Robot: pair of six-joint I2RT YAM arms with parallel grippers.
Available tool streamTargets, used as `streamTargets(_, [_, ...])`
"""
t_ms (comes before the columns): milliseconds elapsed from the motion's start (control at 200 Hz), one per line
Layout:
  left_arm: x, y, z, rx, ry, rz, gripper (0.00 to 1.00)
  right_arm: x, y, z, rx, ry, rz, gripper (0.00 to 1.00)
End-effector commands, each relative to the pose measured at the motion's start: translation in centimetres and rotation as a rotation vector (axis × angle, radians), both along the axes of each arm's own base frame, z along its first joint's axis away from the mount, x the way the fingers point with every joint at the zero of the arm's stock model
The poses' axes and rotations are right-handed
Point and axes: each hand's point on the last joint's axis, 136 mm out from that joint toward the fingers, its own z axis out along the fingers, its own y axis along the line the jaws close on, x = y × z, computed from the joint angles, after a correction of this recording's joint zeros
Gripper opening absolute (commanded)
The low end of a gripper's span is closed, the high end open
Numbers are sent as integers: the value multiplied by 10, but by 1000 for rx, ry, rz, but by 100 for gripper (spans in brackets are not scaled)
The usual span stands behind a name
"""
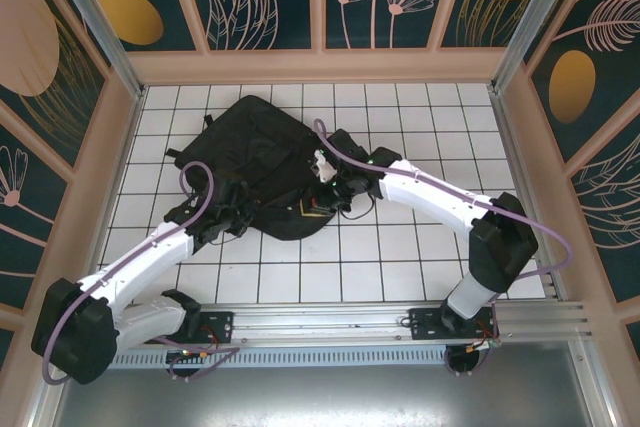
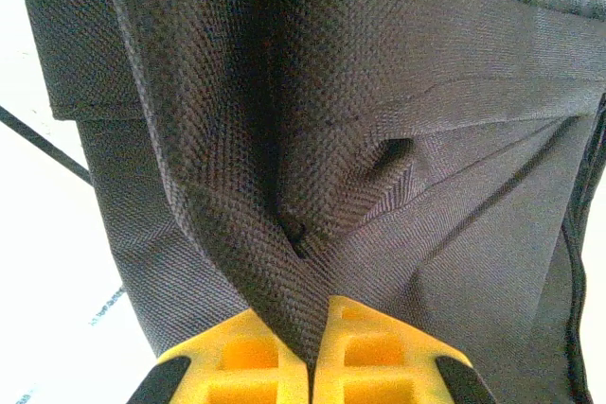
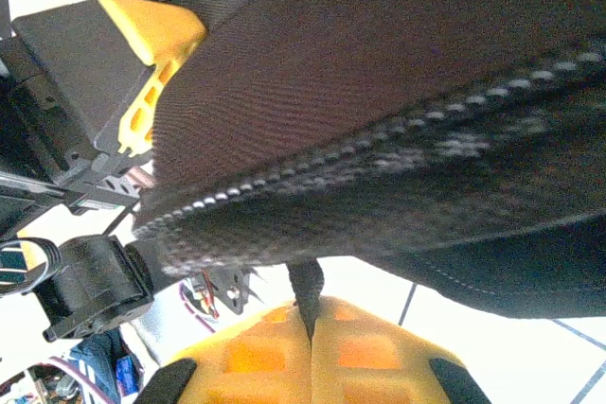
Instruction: Pack books, pencil case, and school supplies into a backpack
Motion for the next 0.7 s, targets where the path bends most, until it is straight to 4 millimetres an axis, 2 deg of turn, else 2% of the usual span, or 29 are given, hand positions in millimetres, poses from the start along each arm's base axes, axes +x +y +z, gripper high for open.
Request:
streamTargets(0, [-6,32,-14,152,23,60,0,-3,-24,22,-1,-24,-5,0])
streamTargets(115, [-7,36,-15,171,22,61,0,-4,-31,25,-9,-35,12,0])
streamTargets(195, [4,29,-2,176,-45,6,0,-6,-29,30,20,-40,15,0])
streamTargets(210, [7,27,1,177,-62,-9,9,-6,-27,31,30,-38,14,0])
streamTargets(250, [13,22,9,190,-84,-46,41,-7,-23,31,52,-31,9,0])
streamTargets(280, [15,20,16,206,-94,-74,57,-8,-19,32,70,-30,12,0])
streamTargets(350, [18,26,33,281,-103,-110,81,-8,-13,30,82,-35,13,0])
streamTargets(405, [15,39,49,361,-120,-109,88,-6,-11,27,80,-43,10,0])
streamTargets(495, [6,70,72,478,-153,-73,88,-4,-9,25,94,-51,2,0])
streamTargets(560, [-4,97,68,516,-110,-12,81,-3,-8,22,92,-54,0,0])
streamTargets(590, [-7,107,61,518,-81,7,75,-2,-8,21,91,-55,3,0])
streamTargets(651, [-15,121,35,507,7,35,55,-2,-7,20,92,-60,7,0])
streamTargets(696, [-19,126,18,482,60,49,26,-1,-7,20,92,-65,8,0])
